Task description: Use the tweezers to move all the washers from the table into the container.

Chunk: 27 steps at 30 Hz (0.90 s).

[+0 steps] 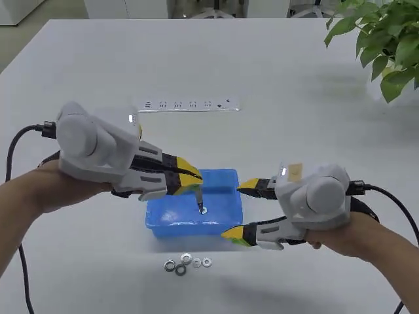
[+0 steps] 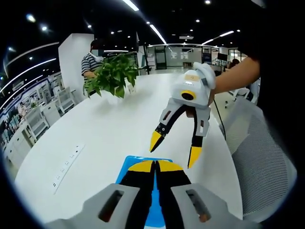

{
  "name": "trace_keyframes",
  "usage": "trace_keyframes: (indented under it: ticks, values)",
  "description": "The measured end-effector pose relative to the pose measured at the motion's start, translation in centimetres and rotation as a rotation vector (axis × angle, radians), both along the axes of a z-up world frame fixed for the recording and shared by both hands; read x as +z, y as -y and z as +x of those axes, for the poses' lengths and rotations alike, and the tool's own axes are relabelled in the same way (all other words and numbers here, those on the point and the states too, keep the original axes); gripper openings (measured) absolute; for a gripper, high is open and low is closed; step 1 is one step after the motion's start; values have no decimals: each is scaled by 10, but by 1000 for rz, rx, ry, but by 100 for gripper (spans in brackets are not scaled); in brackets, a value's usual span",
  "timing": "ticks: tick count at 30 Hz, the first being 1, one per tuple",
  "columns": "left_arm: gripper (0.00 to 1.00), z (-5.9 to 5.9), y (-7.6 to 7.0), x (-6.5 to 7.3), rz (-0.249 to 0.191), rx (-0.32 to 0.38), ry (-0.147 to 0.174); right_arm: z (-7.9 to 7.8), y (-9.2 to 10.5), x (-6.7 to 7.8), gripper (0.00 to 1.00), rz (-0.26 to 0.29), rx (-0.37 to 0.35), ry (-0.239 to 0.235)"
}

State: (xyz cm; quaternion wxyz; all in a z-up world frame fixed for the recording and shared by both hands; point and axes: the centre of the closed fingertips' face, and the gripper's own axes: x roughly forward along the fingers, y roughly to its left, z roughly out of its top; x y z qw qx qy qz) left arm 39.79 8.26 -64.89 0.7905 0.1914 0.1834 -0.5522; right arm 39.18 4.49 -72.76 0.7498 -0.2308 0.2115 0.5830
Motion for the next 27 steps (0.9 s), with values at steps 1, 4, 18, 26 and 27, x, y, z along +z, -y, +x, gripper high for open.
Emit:
trace_keyframes:
  ticks: [1,4,18,26,27]
  values:
    - [5,-1,0,1,0,0,0,-1,3,1,59,1,-13,1]
    - [5,-3,1,4,0,-3,5,-3,7,2,64,9,-33,-10]
    - [5,-9,2,13,8,-15,14,-14,18,6,100,64,-119,-28]
    - [5,-16,5,23,0,-30,18,-19,19,5,100,60,-118,-27]
    - [5,-17,6,25,-1,-32,19,-20,19,6,100,64,-116,-26]
